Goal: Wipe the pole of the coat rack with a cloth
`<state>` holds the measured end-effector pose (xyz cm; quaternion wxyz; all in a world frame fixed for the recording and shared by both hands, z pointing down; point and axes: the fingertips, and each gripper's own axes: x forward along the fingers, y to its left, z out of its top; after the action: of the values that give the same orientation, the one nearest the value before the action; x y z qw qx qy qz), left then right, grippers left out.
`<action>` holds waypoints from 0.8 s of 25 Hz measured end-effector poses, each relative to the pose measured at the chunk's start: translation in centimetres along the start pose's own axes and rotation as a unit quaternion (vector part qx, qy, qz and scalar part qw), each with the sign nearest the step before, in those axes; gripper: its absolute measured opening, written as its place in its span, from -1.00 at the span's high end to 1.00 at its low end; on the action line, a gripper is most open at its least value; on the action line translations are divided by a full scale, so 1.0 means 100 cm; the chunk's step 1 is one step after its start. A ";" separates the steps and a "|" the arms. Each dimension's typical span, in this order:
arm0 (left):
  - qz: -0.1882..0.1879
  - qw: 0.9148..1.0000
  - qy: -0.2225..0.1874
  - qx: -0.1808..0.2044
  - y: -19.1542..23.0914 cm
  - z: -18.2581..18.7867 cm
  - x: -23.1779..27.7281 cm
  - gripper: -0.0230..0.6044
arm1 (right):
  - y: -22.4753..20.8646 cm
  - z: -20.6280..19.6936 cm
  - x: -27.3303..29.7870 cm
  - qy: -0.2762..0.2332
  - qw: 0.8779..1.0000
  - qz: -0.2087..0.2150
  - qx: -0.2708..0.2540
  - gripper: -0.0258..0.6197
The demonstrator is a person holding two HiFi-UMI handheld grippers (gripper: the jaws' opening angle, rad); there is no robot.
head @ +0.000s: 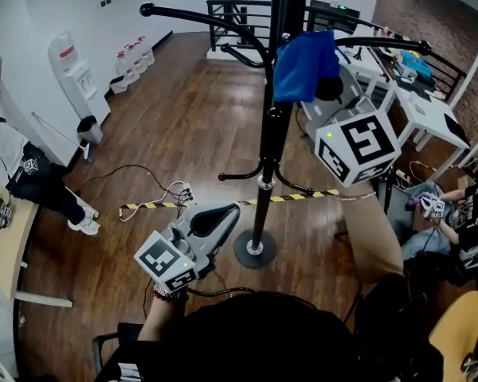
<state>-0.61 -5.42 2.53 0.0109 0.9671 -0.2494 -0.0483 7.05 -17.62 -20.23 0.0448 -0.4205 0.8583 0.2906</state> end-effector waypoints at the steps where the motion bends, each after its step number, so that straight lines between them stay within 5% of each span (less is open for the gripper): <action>1: 0.003 1.000 0.004 -0.002 0.000 -0.003 -0.001 0.91 | 0.003 -0.003 -0.001 -0.005 1.000 0.006 0.000 0.86; 20: 0.027 0.999 -0.019 -0.026 -0.004 -0.008 -0.025 0.91 | 0.025 -0.059 -0.032 -0.012 0.998 0.045 0.049 0.86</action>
<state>-2.51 -3.91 3.52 0.0323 0.9583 -0.2745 -0.0726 8.22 -17.34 -13.18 0.0623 -0.3749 0.8893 0.2544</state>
